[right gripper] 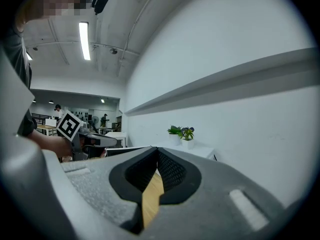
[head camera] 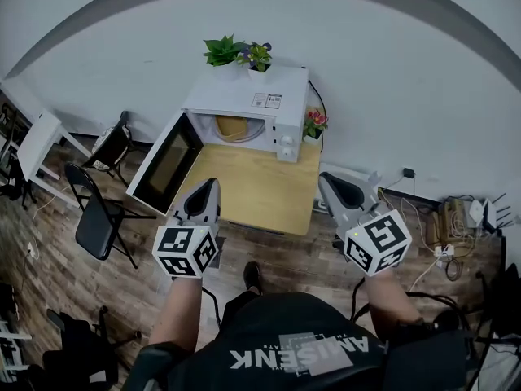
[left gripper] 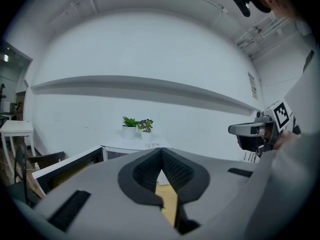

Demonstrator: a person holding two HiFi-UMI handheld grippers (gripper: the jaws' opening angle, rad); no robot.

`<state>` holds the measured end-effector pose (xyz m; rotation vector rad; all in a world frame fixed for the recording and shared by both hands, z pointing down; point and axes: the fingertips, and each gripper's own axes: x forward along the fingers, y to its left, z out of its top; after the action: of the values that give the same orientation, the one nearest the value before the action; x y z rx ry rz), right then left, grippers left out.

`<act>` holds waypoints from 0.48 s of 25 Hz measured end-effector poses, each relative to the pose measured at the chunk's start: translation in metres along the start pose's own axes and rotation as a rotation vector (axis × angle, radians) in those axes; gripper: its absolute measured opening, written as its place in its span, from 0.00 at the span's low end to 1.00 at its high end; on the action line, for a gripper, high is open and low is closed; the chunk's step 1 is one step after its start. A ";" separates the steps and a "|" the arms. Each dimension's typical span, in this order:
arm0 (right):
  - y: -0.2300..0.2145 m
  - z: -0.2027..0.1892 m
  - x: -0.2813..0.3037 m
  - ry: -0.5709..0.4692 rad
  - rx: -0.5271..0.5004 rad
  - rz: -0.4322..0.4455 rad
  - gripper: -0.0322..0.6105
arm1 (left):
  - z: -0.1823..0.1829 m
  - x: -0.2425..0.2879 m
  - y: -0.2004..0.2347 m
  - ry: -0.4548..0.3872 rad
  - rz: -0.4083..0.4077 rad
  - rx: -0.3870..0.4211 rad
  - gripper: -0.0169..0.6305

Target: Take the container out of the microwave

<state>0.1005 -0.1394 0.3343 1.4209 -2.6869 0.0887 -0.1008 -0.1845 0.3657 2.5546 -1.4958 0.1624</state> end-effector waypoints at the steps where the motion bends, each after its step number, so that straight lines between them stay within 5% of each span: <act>1: -0.002 0.002 0.006 0.003 -0.003 -0.001 0.06 | 0.001 0.008 0.008 0.002 0.000 0.000 0.03; 4: -0.010 0.002 0.027 0.011 -0.002 -0.016 0.06 | 0.001 0.032 0.028 0.017 -0.004 0.043 0.03; 8: -0.018 0.000 0.050 0.010 0.022 -0.046 0.06 | -0.011 0.063 0.056 0.072 0.054 0.203 0.03; 12: -0.023 0.002 0.069 0.017 0.029 -0.075 0.06 | -0.017 0.089 0.071 0.083 0.005 0.174 0.03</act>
<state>0.0809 -0.2090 0.3406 1.5201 -2.6263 0.1336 -0.1196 -0.2906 0.4053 2.6395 -1.5189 0.4115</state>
